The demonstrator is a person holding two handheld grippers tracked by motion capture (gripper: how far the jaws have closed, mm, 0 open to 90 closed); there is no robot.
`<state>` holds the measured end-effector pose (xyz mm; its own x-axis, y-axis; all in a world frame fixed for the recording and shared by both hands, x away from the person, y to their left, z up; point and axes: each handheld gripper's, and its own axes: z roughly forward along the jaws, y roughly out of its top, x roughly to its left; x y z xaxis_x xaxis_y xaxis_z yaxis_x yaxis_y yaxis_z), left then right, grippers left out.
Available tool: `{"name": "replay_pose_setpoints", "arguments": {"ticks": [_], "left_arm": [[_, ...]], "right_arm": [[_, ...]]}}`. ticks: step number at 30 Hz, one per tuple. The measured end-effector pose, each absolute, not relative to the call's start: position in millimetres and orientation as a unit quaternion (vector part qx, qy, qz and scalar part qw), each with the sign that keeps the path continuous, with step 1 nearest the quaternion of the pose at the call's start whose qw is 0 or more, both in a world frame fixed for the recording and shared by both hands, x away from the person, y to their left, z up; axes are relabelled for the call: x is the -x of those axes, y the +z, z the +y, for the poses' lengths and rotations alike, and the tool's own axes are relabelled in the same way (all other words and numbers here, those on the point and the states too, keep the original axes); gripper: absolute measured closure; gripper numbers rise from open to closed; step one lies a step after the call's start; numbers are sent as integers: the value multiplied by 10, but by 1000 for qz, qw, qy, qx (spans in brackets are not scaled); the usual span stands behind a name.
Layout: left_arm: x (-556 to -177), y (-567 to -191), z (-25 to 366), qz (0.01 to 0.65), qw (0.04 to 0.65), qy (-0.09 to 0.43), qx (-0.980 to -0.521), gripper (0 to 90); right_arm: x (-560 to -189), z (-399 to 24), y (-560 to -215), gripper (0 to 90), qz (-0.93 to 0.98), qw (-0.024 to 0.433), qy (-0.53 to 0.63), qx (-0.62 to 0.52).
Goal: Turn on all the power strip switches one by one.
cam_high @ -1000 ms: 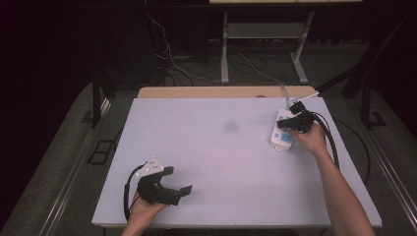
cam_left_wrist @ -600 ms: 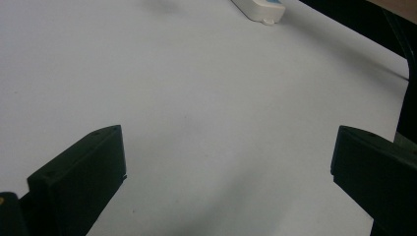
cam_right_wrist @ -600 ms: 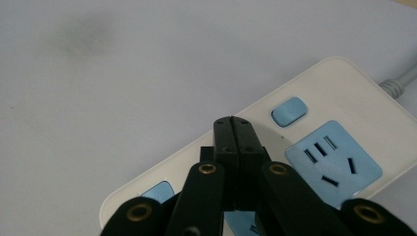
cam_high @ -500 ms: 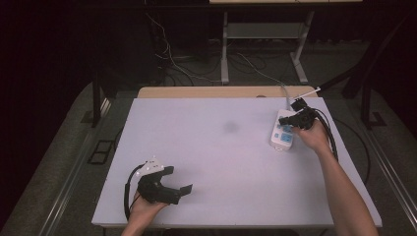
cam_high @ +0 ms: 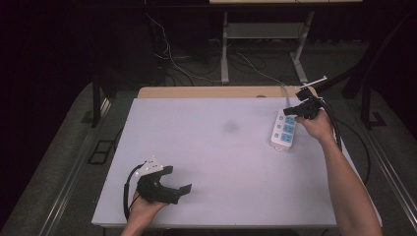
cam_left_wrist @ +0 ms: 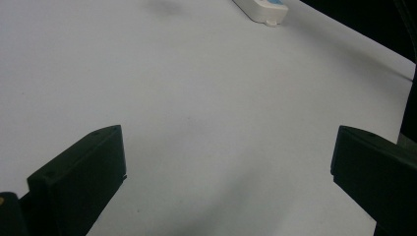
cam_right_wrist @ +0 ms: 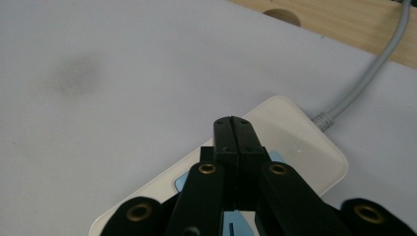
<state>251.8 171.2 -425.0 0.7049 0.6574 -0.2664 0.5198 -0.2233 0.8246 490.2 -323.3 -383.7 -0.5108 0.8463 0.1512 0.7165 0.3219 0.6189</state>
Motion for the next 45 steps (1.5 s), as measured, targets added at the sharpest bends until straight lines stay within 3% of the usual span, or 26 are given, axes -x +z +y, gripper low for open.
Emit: {"name": "replay_pose_setpoints", "arguments": {"ticks": [15,34,45], "left_arm": [[-2520,-4254,1712,378,494,71,-780,0],[-2512,-4249,1709,376,494,72,-780,0],[-2516,-4251,1711,376,492,70,-782,0]], "right_arm": [[-5036,-3349,-3948,900,766,98,345,-534],[-5044,-3202,-4147,900,776,68,328,-534],[-5044,-3173,-4160,900,774,76,322,-540]]}}
